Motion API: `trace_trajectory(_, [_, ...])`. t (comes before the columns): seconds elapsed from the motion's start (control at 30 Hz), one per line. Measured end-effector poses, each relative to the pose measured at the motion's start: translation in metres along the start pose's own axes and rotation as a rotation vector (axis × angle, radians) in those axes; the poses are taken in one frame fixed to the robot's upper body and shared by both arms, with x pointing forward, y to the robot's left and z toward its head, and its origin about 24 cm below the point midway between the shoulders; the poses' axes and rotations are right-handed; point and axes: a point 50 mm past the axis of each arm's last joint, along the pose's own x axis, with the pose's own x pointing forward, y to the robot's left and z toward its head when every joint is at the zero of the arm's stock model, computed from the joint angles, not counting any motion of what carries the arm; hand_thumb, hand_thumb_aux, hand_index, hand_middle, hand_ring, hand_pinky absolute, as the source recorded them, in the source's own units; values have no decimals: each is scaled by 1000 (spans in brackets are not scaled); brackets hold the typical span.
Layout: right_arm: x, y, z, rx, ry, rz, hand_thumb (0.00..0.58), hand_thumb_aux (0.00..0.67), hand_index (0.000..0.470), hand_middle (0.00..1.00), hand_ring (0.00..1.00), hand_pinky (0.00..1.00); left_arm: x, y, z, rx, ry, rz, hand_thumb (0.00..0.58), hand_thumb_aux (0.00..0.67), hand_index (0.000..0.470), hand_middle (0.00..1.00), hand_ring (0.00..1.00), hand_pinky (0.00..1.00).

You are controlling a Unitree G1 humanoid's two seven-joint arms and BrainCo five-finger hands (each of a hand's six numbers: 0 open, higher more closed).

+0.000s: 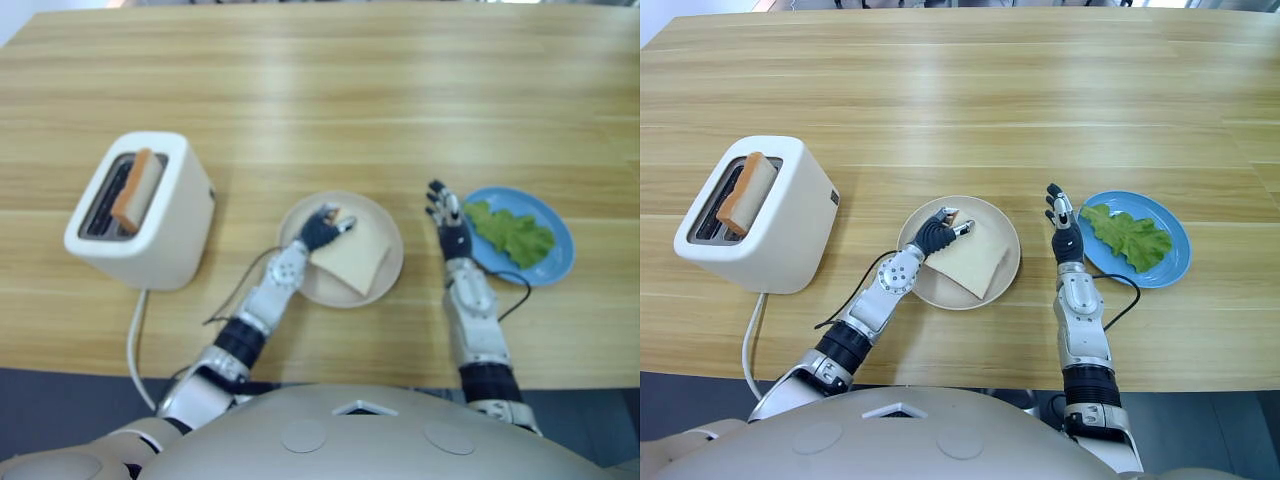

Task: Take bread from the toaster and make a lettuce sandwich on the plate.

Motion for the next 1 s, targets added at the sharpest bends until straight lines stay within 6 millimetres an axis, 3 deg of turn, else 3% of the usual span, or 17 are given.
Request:
trace_trajectory(0.03, [0, 0, 1, 0, -3, 0, 0, 0, 0, 0, 0, 0, 0, 0, 0, 20, -2, 1, 438, 339, 233, 122, 122, 122])
trace_trajectory(0.07, [0, 0, 1, 0, -6, 0, 0, 0, 0, 0, 0, 0, 0, 1, 0, 60, -1, 5, 0, 0, 0, 0, 0, 0])
trace_trajectory(0.2, [0, 0, 2, 0, -9, 0, 0, 0, 0, 0, 0, 0, -4, 14, -6, 282, 28, 69, 0, 0, 0, 0, 0, 0])
trace_trajectory(0.3, [0, 0, 2, -1, -8, 0, 0, 0, 0, 0, 0, 0, -10, 31, 8, 425, -21, 158, 0, 0, 0, 0, 0, 0])
trace_trajectory(0.43, [-1, 0, 2, -1, -6, 0, 0, 0, 0, 0, 0, 0, -31, 54, 52, 657, -167, 326, 0, 0, 0, 0, 0, 0])
trace_trajectory(0.67, [-1, 0, 9, -14, -38, 6, 0, 0, 0, 0, 0, 0, -79, 76, 110, 736, -344, 504, 0, 0, 0, 0, 0, 0])
trace_trajectory(0.8, [-4, -7, 54, -132, -217, 22, 0, 0, 0, 0, 0, 0, -90, 88, 106, 734, -300, 528, 0, 0, 0, 0, 0, 0])
trace_trajectory(0.9, [-11, -27, 112, -354, -425, 9, 0, 0, 0, 0, 0, 0, -85, 89, 83, 676, -229, 478, 0, 0, 0, 0, 0, 0])
trace_trajectory(1.0, [-16, -54, 146, -581, -510, -47, 0, 0, 0, 0, 0, 0, -82, 84, 58, 626, -145, 434, 0, 0, 0, 0, 0, 0])
